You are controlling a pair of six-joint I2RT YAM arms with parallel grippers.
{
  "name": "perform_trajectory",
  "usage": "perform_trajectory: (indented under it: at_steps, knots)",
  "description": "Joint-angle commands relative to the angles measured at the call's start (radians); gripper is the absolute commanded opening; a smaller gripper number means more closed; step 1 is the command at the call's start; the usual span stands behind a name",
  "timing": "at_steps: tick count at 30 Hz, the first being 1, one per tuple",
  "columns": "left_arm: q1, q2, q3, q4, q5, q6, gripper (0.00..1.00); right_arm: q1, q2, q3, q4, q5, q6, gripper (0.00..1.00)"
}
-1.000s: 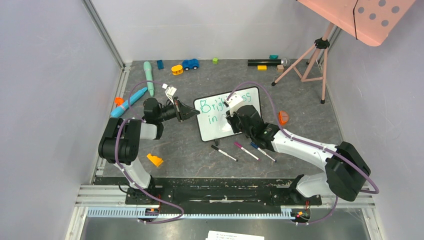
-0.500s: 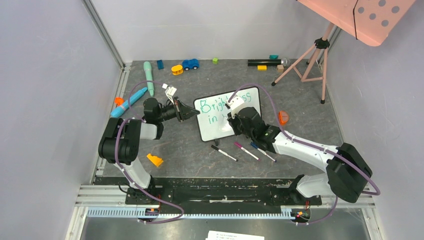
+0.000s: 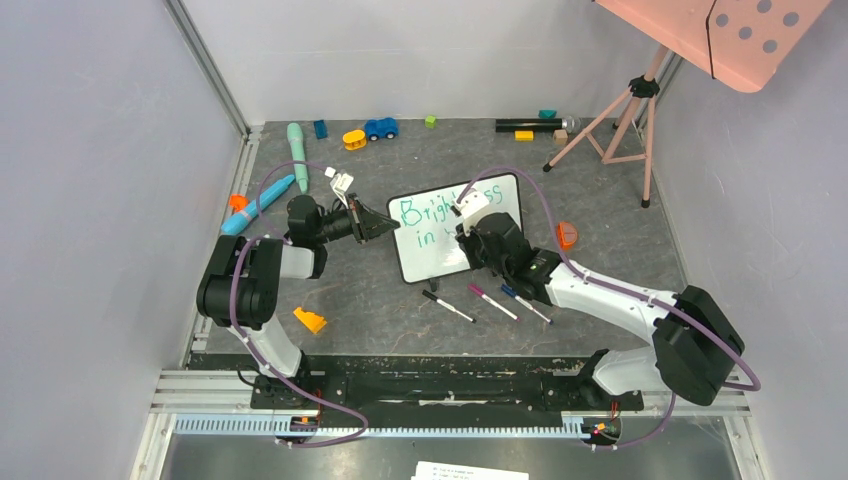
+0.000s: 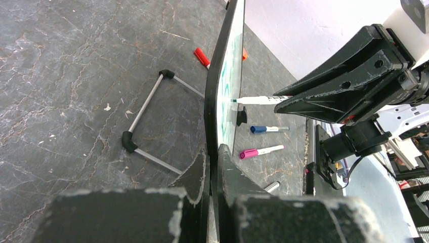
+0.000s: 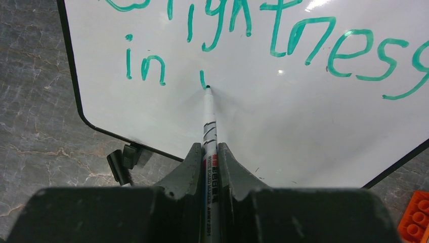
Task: Write a sentence on the whiteboard
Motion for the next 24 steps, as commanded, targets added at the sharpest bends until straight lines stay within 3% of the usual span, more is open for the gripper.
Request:
perform_trajectory:
  at_steps: [1, 12, 24]
  knots:
    - [-0.015, -0.011, 0.015, -0.017, 0.007, 0.119, 0.02, -0.017, 0.014, 0.06, 0.011, 0.03, -0.002, 0.0]
    - [-0.016, -0.015, 0.016, -0.028, 0.004, 0.125, 0.02, -0.023, 0.03, 0.083, 0.001, 0.019, -0.007, 0.0]
    - [-0.018, -0.015, 0.016, -0.029, 0.004, 0.127, 0.02, -0.023, -0.003, 0.001, -0.003, -0.019, 0.008, 0.0]
